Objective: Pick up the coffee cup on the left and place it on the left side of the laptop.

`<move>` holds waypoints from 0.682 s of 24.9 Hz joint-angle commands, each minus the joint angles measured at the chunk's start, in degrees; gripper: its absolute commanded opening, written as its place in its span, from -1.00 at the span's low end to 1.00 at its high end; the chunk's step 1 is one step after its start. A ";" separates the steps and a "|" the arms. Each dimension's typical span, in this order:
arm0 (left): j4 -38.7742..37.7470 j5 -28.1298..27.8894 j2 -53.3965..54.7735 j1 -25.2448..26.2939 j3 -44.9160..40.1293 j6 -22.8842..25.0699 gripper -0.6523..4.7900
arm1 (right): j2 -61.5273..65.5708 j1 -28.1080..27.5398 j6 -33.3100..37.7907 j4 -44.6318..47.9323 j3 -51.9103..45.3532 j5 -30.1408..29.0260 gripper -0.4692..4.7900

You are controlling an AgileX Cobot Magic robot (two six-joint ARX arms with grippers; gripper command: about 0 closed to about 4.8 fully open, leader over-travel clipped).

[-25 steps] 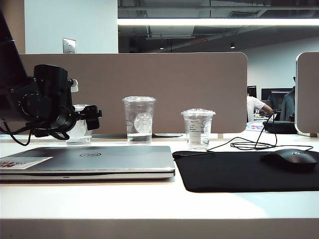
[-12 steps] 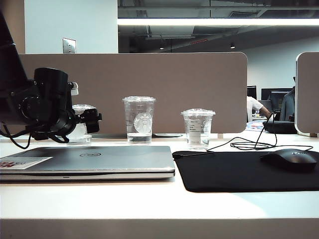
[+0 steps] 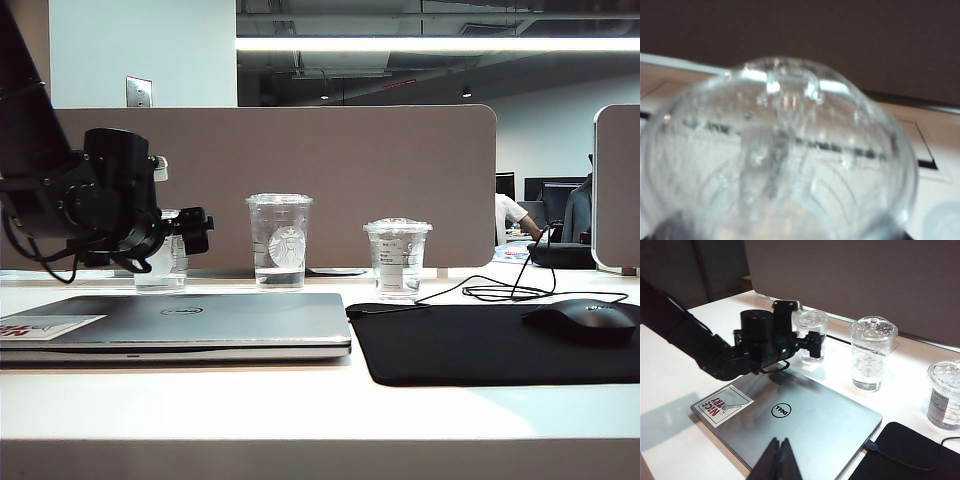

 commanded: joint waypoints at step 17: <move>-2.16 -0.20 4.44 0.76 6.16 1.73 1.00 | -0.17 0.02 -0.17 1.11 0.33 -1.57 -0.84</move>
